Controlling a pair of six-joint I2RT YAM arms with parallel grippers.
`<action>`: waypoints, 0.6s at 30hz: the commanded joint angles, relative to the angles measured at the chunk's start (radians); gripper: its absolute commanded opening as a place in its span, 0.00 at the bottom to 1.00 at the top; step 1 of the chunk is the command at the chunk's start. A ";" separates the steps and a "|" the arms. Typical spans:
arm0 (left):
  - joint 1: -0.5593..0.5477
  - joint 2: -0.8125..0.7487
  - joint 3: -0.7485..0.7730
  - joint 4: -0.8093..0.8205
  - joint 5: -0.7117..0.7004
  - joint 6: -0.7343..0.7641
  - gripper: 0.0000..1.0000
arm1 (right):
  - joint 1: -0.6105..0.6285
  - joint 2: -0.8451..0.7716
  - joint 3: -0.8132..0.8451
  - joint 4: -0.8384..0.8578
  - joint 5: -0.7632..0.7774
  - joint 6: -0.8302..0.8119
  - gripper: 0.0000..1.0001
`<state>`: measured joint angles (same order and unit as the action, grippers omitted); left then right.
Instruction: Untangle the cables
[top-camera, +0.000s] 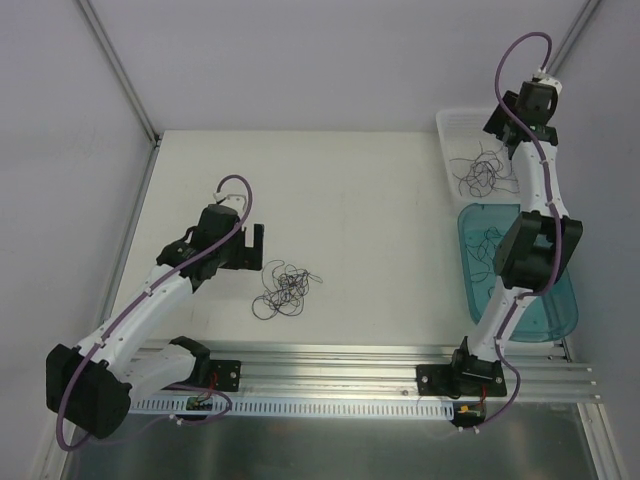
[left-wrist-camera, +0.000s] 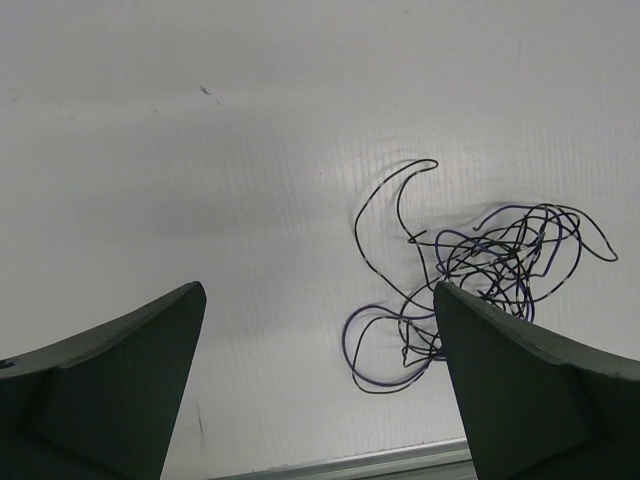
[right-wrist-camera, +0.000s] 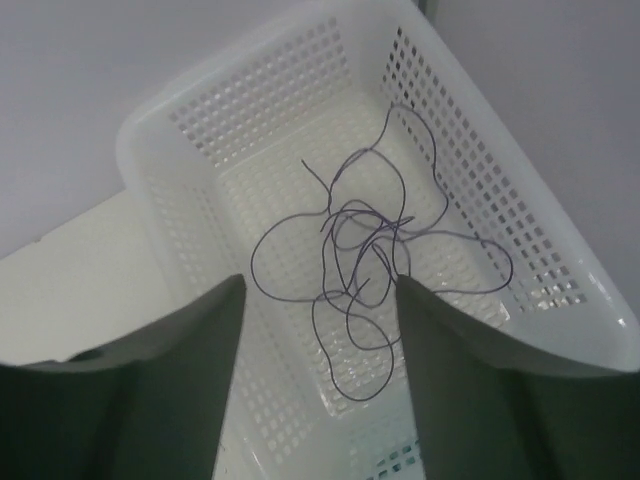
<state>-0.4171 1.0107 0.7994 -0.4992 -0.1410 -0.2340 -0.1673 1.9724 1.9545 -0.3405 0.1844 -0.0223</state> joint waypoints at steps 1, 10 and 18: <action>0.008 0.023 0.006 0.017 -0.011 0.024 0.99 | 0.000 -0.029 0.044 0.017 -0.012 0.019 0.70; 0.008 0.019 0.011 0.019 0.061 0.030 0.99 | 0.118 -0.331 -0.377 0.020 -0.270 0.048 0.80; 0.009 0.029 0.006 0.022 0.172 0.027 0.99 | 0.477 -0.604 -0.776 0.009 -0.467 0.081 0.75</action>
<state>-0.4171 1.0397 0.7994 -0.4938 -0.0406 -0.2195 0.1974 1.4368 1.2766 -0.3412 -0.1596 0.0319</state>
